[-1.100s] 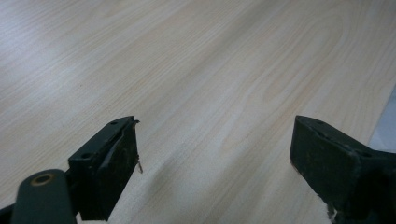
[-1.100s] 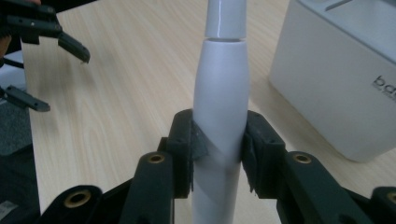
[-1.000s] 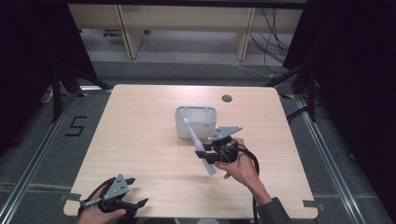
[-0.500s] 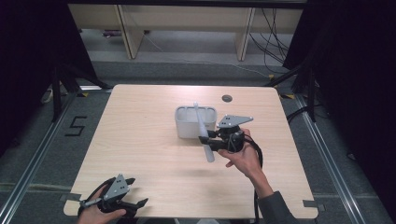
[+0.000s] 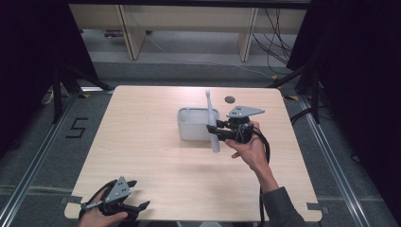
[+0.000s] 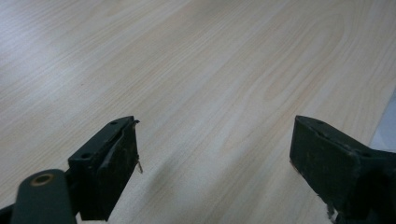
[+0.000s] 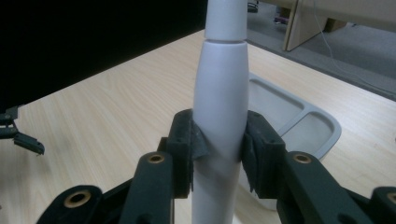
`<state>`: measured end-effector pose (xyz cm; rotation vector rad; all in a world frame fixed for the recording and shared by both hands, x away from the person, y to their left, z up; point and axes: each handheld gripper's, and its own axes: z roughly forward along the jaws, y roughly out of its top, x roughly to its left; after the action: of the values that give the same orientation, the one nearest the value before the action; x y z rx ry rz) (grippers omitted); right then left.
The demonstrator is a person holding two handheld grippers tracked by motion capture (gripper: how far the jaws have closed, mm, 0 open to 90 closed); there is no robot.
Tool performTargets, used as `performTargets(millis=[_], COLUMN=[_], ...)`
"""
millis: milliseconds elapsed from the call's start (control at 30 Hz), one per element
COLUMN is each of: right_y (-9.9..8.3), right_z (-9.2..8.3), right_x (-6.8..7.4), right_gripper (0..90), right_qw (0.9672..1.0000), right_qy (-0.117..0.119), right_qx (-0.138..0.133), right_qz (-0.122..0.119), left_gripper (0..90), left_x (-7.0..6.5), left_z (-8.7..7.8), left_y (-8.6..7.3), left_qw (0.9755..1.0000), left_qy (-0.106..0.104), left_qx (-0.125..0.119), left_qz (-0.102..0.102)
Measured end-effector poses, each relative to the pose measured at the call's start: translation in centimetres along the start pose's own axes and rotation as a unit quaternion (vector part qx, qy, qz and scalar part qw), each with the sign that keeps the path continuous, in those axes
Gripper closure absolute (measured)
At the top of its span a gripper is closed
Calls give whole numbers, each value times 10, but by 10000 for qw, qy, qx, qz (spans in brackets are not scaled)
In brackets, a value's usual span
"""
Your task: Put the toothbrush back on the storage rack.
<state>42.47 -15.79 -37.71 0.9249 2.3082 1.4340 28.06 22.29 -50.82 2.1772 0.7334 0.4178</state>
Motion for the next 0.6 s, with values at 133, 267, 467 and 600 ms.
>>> performTargets(millis=[133,267,467,600], right_y=[6,13,21,28], right_z=[0,0,0,0], right_x=[-3,-9,-14,-17], right_gripper=[668,668,668,668], right_qw=[9999,9998,9992,9991], right_qy=[-75,-120,-229,-237], right_qx=[-94,-170,-342,-354], right_qz=[60,-32,4,64], left_gripper=[147,147,147,147], left_x=[0,-1,0,-1], left_z=[1,1,0,1], left_y=[0,0,0,-1], left_qw=[10000,9999,10000,9999], left_qy=[18,0,-2,23], left_qx=[-47,-73,3,-72], left_qz=[-12,-84,-1,-89])
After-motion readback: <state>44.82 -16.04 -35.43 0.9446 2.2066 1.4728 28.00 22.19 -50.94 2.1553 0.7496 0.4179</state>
